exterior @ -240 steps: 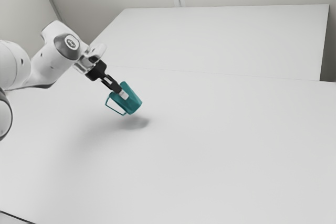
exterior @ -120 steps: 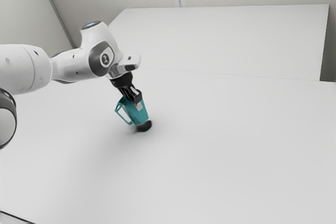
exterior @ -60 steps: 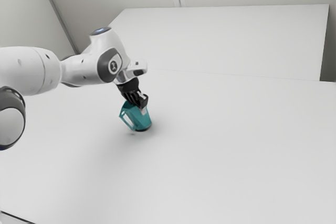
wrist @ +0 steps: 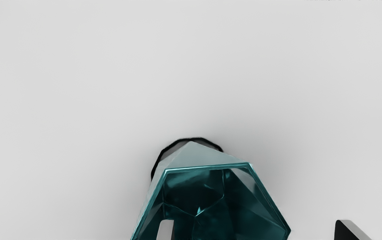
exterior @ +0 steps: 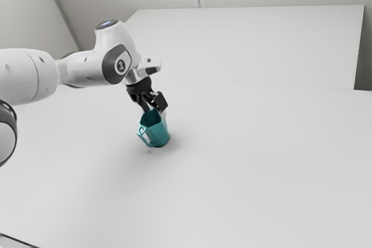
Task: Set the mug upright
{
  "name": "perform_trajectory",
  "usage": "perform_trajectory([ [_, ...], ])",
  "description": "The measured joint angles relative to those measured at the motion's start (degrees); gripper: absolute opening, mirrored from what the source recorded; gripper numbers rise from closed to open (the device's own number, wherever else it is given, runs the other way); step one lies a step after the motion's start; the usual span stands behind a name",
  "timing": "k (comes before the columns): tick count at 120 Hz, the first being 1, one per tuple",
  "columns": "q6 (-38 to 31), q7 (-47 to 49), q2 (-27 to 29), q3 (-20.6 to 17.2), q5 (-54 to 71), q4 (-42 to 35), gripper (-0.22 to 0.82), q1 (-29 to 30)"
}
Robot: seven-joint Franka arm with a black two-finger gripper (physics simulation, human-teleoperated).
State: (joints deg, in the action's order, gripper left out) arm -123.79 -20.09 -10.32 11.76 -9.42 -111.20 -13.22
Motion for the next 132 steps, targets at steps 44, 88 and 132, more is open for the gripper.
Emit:
perform_trajectory([
  [44, 6.57, 1.34, 7.36, 0.79, 5.81, 4.63, 0.57, 0.53],
  [88, 16.46, 0.67, 10.09, 2.81, 11.11, 13.54, 0.58, 1.52],
  [132, 22.43, 3.31, 11.93, 2.83, 15.9, 18.22, 0.59, 4.72],
])
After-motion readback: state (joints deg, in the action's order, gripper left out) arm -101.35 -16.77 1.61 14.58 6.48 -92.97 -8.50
